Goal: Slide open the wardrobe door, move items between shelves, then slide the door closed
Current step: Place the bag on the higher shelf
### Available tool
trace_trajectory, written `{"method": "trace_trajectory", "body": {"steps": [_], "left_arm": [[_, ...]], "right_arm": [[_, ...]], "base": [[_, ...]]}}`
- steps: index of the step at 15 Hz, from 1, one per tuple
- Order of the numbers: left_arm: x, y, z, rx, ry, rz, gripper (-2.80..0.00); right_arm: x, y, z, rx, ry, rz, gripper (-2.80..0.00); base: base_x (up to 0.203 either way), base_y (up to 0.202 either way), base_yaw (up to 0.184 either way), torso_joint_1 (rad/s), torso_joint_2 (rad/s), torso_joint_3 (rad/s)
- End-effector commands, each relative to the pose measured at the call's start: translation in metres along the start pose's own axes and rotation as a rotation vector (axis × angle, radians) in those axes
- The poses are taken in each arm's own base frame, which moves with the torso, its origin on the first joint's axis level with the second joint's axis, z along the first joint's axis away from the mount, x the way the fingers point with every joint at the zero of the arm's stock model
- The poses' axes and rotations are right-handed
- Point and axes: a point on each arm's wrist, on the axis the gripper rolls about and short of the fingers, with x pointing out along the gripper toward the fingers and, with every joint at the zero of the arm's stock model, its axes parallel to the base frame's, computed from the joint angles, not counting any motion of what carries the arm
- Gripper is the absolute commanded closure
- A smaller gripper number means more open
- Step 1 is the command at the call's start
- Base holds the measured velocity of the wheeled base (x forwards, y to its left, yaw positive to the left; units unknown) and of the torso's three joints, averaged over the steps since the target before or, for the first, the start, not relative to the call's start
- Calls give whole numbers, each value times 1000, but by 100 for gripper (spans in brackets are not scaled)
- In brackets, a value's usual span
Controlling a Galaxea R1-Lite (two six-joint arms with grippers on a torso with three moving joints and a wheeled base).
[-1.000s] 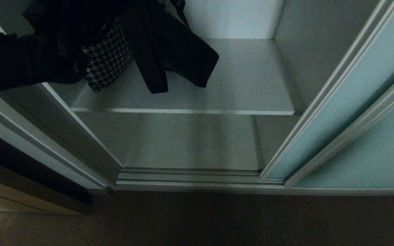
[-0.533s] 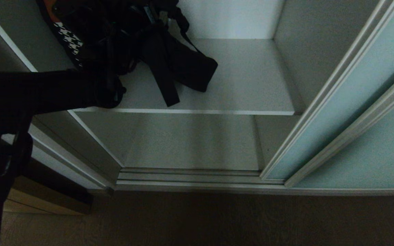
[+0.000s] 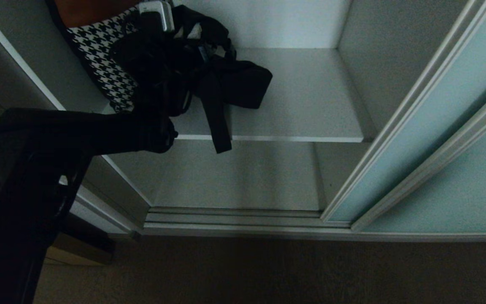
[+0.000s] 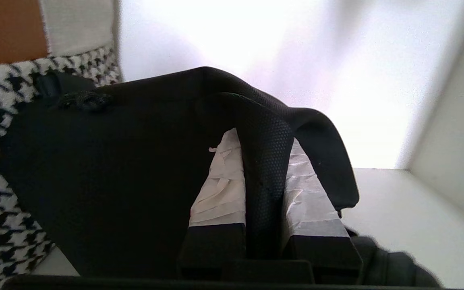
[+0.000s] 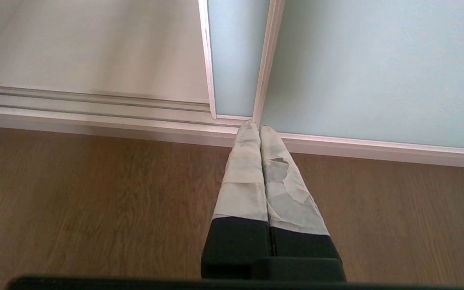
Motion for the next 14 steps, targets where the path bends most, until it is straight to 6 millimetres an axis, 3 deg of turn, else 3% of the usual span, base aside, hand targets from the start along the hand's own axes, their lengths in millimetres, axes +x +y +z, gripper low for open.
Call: {"method": "trace_trajectory", "body": {"steps": [1, 2, 3, 7, 8, 9, 11, 14], "left_arm": [[-5, -7, -23, 13, 27, 6, 0], [-3, -7, -10, 14, 10, 13, 0], [-3, -8, -10, 15, 14, 13, 0], [-6, -10, -23, 25, 35, 11, 0], [-7, -10, -29, 27, 50, 12, -214], [-7, -10, -34, 29, 65, 18, -280], [-8, -11, -38, 32, 81, 27, -280], [-6, -15, -24, 27, 80, 14, -280]], "right_arm": [[0, 0, 0, 0, -2, 0, 0], [0, 0, 0, 0, -2, 0, 0], [0, 0, 0, 0, -2, 0, 0], [0, 0, 0, 1, -2, 0, 0], [0, 0, 0, 0, -2, 0, 0], [0, 0, 0, 1, -2, 0, 0], [0, 0, 0, 0, -2, 0, 0], [0, 0, 0, 0, -2, 0, 0]], "base": [[0, 0, 0, 0, 0, 0], [0, 0, 0, 0, 0, 0], [0, 0, 0, 0, 0, 0], [0, 0, 0, 0, 0, 0], [0, 0, 0, 0, 0, 0], [0, 0, 0, 0, 0, 0], [0, 0, 0, 0, 0, 0], [0, 0, 0, 0, 0, 0]]}}
